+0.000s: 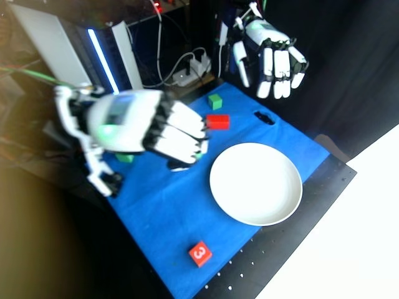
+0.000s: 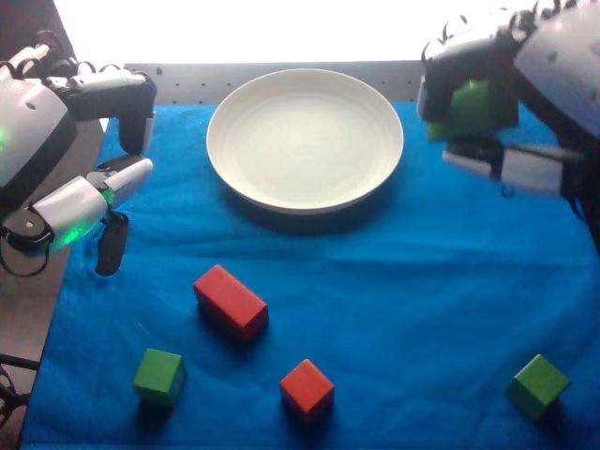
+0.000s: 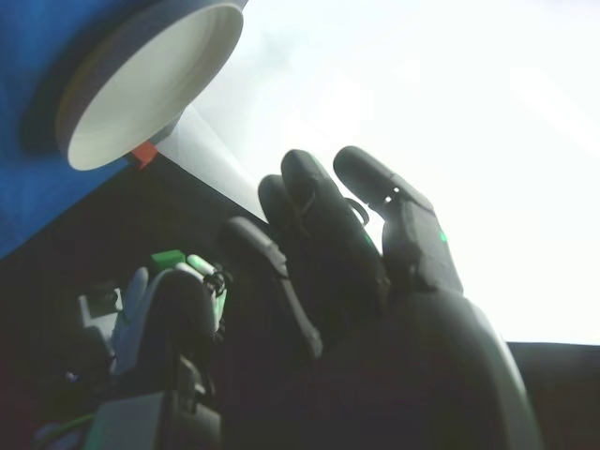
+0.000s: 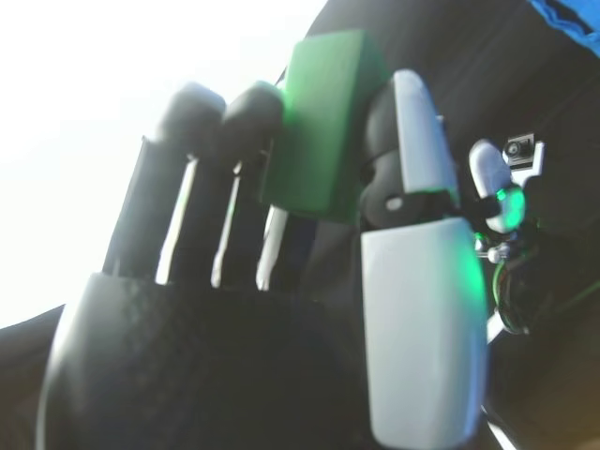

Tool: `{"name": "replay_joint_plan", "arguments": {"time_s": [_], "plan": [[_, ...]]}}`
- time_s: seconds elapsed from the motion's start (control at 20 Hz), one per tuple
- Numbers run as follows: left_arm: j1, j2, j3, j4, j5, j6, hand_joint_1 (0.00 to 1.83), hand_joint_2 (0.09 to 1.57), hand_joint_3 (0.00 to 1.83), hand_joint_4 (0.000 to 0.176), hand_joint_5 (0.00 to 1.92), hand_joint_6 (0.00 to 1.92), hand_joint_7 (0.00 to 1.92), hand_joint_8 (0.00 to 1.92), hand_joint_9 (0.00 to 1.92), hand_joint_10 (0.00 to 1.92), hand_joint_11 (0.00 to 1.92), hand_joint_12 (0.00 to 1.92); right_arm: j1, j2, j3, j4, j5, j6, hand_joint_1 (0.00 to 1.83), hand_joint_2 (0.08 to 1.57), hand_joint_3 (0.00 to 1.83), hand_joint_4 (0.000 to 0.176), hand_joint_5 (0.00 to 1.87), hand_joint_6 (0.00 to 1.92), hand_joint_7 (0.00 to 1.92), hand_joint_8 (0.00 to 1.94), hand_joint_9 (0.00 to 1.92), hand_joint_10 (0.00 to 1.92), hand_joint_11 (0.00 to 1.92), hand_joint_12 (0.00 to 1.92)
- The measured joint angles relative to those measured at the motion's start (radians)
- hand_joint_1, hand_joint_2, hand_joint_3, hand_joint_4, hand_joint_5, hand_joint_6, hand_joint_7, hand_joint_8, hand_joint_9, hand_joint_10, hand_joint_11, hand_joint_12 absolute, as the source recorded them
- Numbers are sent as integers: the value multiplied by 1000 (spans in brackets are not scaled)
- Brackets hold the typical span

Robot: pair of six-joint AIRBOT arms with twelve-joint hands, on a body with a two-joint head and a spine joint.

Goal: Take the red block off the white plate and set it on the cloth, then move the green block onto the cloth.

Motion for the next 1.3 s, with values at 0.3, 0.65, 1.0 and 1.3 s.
{"name": "replay_joint_plan", "arguments": {"time_s": [0.3, 0.65, 1.0, 1.3], "plan": [[13, 0, -1, -11, -21, 0, 736, 1360, 0, 176, 531, 1630, 749, 4, 660, 9, 47, 1285, -122, 31, -75, 0, -48, 37, 1379, 1123, 0, 0, 980, 989, 900, 1068, 904, 1299, 840, 1645], [13, 0, -2, -14, -29, 0, 720, 1370, 1, 176, 515, 1651, 742, 1, 609, 3, 0, 1242, -191, 25, -98, 0, -49, 95, 1386, 1098, 0, 0, 1043, 823, 945, 1088, 929, 1242, 857, 1610], [13, 0, -2, -15, -31, 0, 737, 1358, 0, 176, 536, 1624, 734, 0, 591, 0, 0, 1225, -197, 21, -101, 0, -53, 95, 1196, 1096, 0, 0, 1008, 944, 860, 1124, 833, 1319, 747, 1656], [13, 0, -2, -17, -31, 0, 746, 1355, 0, 176, 540, 1617, 697, 0, 589, 2, 9, 1214, -197, 21, -103, 0, -53, 95, 1019, 881, 0, 0, 538, 938, 551, 1239, 533, 1473, 502, 1781]]}}
